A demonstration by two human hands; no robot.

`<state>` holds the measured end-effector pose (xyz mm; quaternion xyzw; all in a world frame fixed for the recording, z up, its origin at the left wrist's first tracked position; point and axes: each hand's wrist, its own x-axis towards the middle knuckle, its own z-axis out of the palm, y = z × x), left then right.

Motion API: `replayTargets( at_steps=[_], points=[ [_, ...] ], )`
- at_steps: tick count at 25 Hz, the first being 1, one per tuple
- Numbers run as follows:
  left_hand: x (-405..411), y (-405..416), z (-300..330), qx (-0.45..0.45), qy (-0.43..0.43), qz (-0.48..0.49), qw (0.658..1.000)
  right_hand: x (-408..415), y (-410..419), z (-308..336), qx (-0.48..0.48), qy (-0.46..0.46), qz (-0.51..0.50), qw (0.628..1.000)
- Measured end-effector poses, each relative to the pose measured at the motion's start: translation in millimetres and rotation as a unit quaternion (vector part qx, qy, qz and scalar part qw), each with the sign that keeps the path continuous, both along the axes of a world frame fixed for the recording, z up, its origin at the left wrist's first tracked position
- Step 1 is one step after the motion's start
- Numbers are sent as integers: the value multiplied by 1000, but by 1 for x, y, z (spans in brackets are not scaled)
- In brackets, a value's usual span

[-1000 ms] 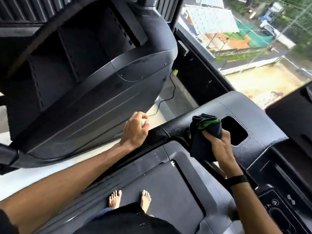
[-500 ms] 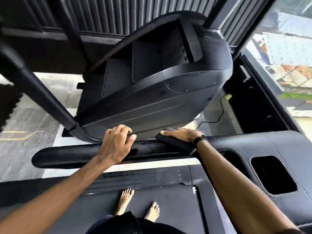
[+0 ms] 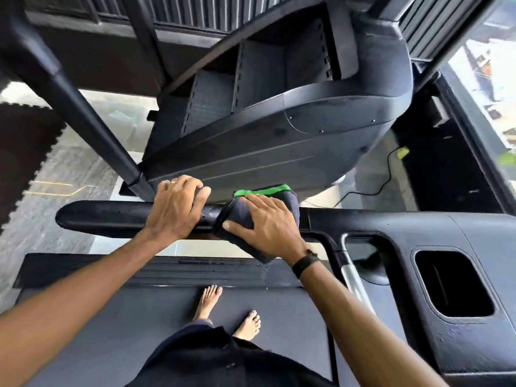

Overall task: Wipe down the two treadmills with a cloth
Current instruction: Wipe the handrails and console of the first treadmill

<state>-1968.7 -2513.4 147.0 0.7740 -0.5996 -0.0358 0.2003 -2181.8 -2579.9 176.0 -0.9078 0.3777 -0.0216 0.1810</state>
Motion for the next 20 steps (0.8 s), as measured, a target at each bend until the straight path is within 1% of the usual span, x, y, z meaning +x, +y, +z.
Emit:
replayTargets(
  at_steps=[1,2,4,5,7,9,11,14,15,16,18,19,20],
  points=[
    [1,-1,0,1,-2,-2,1000,-12,3,-5,-41,-22,-11,999],
    [0,-2,-1,3,-3,-6,1000,-24,0,-8,-63,-22,-27,997],
    [1,-2,-3,2,-6,-8,1000,-39,-16,-6,-64,15,-71,995],
    [2,-2,-3,-2,-5,-4,1000,-43,-29,-2,-39,47,-95,994],
    [2,-2,-4,-12,-2,3,1000,-41,-58,2,62,119,-130,982],
    [1,-2,-3,-21,-9,4,1000,-34,-79,6,169,177,-120,962],
    [1,-1,-1,-25,-19,11,999,-19,-92,7,226,208,-73,949],
    [4,3,2,-20,-27,24,999,8,-98,3,201,270,55,940],
    [4,3,2,-19,-27,22,999,17,-98,0,190,289,78,935],
    [4,2,2,-13,-21,18,1000,28,-95,-1,188,308,87,929],
    [2,1,4,-11,8,21,1000,53,-82,2,195,311,89,926],
    [2,0,5,-15,30,26,999,69,-72,2,212,289,62,932],
    [4,1,6,-23,60,25,998,87,-59,5,240,251,16,938]
  ],
)
